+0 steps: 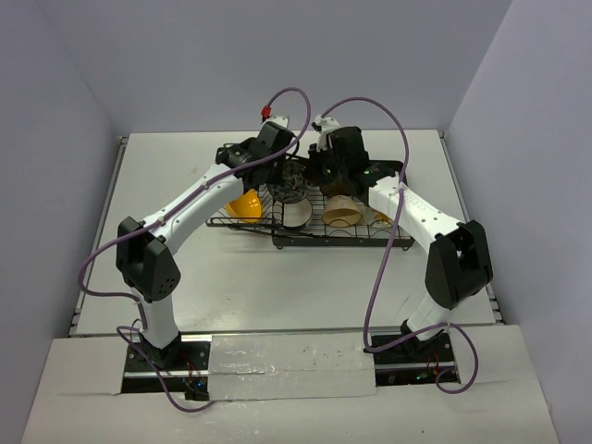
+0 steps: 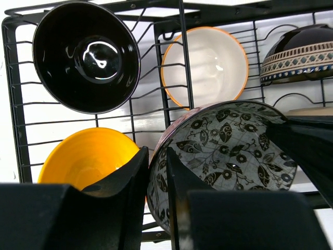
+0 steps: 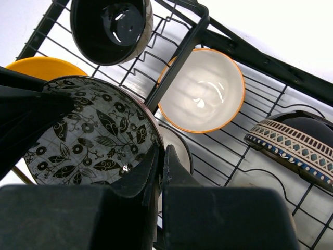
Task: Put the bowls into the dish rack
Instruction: Pass from the left arm to the right
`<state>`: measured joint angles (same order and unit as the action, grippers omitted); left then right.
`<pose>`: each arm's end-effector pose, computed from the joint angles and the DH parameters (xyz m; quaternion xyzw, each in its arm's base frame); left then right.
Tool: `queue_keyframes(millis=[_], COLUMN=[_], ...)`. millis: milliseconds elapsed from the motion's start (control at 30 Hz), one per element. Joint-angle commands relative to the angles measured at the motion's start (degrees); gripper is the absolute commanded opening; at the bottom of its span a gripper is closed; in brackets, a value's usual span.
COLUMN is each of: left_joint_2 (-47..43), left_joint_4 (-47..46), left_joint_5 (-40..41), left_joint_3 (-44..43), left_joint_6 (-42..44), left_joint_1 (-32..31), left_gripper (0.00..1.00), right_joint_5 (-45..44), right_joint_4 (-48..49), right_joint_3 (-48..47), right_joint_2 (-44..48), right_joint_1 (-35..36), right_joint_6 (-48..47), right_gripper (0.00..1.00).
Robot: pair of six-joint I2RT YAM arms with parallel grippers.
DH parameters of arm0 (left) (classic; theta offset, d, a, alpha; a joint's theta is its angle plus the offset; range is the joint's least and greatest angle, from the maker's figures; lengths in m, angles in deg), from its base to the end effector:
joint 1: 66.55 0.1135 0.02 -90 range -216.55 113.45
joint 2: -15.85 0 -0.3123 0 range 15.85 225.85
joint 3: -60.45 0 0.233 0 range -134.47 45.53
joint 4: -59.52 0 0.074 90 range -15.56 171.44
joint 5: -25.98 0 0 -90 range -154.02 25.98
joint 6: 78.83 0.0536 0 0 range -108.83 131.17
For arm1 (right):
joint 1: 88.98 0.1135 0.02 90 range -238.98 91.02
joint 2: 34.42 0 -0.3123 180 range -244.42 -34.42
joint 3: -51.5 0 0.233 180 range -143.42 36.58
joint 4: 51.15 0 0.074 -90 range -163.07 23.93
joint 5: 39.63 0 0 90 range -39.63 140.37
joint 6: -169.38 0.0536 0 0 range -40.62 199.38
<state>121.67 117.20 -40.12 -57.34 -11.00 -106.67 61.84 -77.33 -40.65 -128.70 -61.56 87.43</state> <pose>0.3344 -0.2534 0.3742 0.0643 0.9072 -0.0266 0.4148 0.3391 0.1879 0.3563 -0.1942 0.8335 0.2371 0.4598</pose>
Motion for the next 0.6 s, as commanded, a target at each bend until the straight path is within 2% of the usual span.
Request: queue_keyframes(millis=[0,333,567], left_joint_2=[0.09,1.93,-2.98], left_joint_4=[-7.08,-5.32,-4.62], left_joint_5=[-7.02,-6.50,-3.69], left_joint_3=[-5.32,-9.01,-9.02], left_joint_6=[-3.49,-3.93,-2.35], left_joint_1=[-3.91,-4.00,-4.09], left_gripper=[0.24,0.32,0.35], right_joint_5=[0.23,-1.18,-4.43], right_joint_4=[5.11,5.91,4.85], right_joint_3=[-0.20,0.68,0.68], right_joint_2=[2.08,2.34,2.87], right_joint_1=[1.58,1.58,1.58], right_joint_6=[2.05,1.79,0.30], right_gripper=[0.00,0.00,0.00])
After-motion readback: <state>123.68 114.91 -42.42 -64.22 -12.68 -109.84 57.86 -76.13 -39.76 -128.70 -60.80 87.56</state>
